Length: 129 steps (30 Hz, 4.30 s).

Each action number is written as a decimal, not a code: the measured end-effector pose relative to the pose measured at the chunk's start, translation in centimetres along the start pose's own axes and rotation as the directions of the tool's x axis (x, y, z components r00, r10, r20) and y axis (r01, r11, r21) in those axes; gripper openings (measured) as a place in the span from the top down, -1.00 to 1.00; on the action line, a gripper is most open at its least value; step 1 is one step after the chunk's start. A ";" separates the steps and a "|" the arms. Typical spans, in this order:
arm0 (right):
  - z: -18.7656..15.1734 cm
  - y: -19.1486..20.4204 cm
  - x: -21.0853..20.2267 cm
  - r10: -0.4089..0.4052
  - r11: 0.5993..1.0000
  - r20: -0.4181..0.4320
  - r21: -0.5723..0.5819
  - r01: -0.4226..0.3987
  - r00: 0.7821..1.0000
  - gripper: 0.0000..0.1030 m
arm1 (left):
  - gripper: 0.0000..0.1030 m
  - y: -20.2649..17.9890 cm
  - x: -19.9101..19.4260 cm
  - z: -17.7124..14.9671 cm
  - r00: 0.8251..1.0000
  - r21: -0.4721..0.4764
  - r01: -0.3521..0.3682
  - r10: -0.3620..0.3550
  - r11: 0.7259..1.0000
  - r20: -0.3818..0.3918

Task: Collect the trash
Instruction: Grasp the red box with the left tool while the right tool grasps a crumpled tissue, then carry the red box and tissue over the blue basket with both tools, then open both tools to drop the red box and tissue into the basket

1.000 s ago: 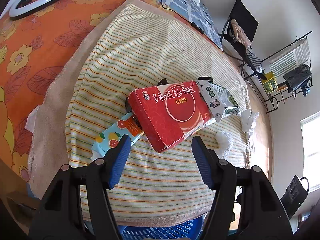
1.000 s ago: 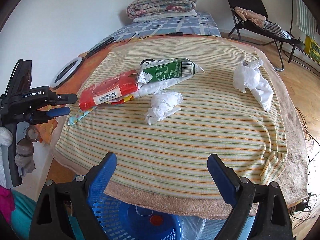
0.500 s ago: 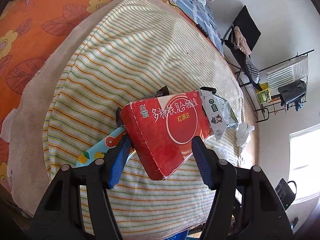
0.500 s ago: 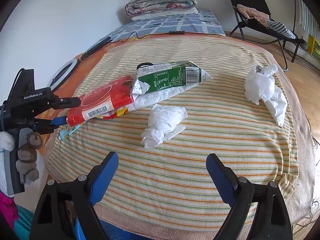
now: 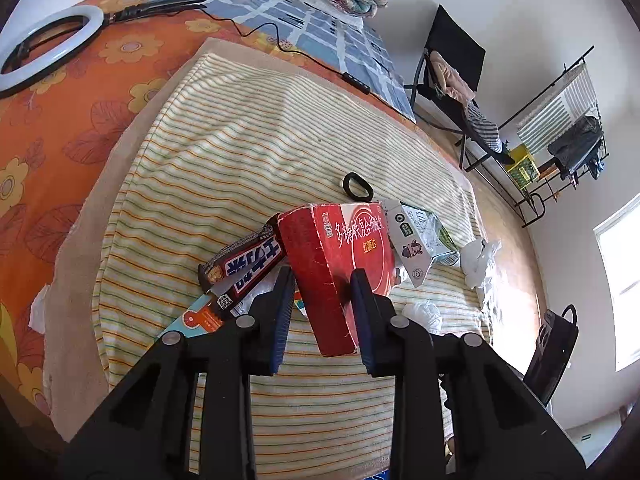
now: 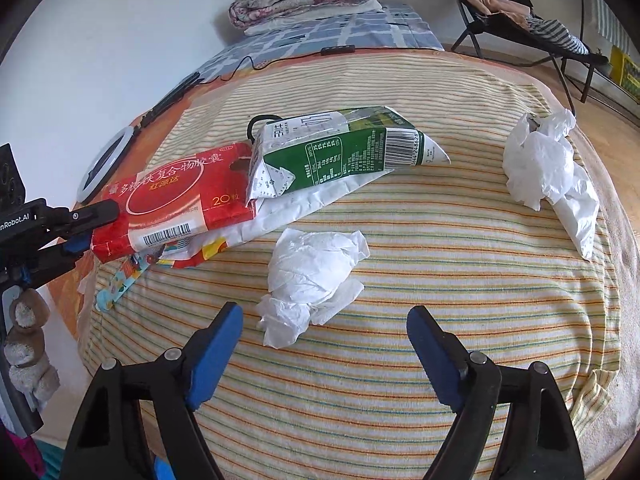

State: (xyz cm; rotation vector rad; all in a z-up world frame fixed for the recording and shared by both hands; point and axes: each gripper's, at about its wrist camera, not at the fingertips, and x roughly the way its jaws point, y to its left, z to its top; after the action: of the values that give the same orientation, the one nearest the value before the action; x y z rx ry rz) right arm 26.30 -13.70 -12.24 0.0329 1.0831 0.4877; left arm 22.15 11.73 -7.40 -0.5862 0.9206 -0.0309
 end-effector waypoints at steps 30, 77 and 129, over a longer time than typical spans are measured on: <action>0.0 -1.4 -0.8 0.061 0.998 0.023 0.007 -0.061 0.998 0.62 | 0.66 -9.0 -1.7 -2.7 0.998 0.268 -0.018 0.001 0.963 0.063; -6.6 1.4 -9.3 0.103 0.988 0.062 -0.120 -0.095 0.993 0.46 | 0.66 -4.7 -16.1 -16.5 0.996 0.209 -0.018 0.000 0.978 0.084; -21.1 3.9 -6.3 0.114 0.982 -0.176 -0.130 -0.138 0.978 0.12 | 0.66 -1.2 -4.9 -26.9 0.949 0.240 -0.143 0.202 0.960 -0.243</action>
State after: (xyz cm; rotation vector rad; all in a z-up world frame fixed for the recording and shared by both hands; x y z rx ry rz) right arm 4.55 -17.08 -16.08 -0.0653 1.2136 0.6911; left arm -0.90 -0.46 -15.58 -0.2963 1.2102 -0.0535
